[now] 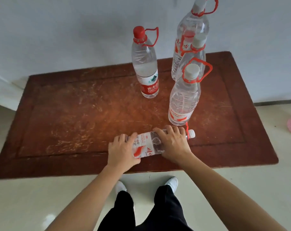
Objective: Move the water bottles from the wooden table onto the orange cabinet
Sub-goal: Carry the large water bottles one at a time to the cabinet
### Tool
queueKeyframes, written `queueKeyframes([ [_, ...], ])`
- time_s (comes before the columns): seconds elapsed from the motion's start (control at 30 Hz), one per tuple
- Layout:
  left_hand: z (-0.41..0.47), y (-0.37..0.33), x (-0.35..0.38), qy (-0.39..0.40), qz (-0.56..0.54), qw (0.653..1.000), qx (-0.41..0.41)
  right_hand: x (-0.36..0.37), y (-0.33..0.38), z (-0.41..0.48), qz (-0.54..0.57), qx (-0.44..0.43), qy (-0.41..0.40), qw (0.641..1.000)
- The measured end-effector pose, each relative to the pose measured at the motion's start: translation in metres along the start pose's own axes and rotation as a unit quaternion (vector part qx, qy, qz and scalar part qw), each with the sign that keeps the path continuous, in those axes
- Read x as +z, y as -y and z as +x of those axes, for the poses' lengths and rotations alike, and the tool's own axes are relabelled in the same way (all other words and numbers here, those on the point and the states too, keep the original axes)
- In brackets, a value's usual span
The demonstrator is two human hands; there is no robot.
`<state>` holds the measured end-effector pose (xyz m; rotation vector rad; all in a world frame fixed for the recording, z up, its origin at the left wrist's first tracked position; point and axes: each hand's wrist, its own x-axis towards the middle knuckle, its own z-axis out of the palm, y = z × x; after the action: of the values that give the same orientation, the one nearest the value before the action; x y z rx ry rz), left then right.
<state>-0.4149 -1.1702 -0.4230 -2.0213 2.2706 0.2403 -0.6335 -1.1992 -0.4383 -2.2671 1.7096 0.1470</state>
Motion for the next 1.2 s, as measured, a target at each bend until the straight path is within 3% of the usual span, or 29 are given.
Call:
queueKeyframes([
  [0.23,-0.084,0.044,-0.001,-0.037,-0.021,0.995,-0.087,-0.003,0.079,-0.023,-0.038,-0.099,-0.013,0.994],
  [0.47,-0.219,0.140,-0.014,-0.123,-0.034,0.956,-0.265,-0.008,0.240,-0.041,-0.055,-0.265,-0.104,0.957],
  [0.57,-0.329,0.202,-0.017,-0.165,-0.040,0.912,-0.372,0.003,0.362,-0.081,-0.055,-0.366,-0.125,0.920],
  [0.7,-0.493,0.278,-0.027,-0.241,-0.017,0.851,-0.467,0.015,0.527,-0.161,-0.015,-0.488,-0.165,0.857],
  [0.87,-0.698,0.327,-0.036,-0.301,0.069,0.733,-0.606,0.036,0.715,-0.290,0.040,-0.647,-0.193,0.737],
  [1.03,-0.836,0.338,-0.041,-0.314,0.145,0.627,-0.698,0.051,0.844,-0.396,0.119,-0.750,-0.222,0.612],
  [1.2,-0.933,0.363,-0.040,-0.298,0.184,0.542,-0.764,0.079,0.952,-0.474,0.178,-0.806,-0.213,0.524],
])
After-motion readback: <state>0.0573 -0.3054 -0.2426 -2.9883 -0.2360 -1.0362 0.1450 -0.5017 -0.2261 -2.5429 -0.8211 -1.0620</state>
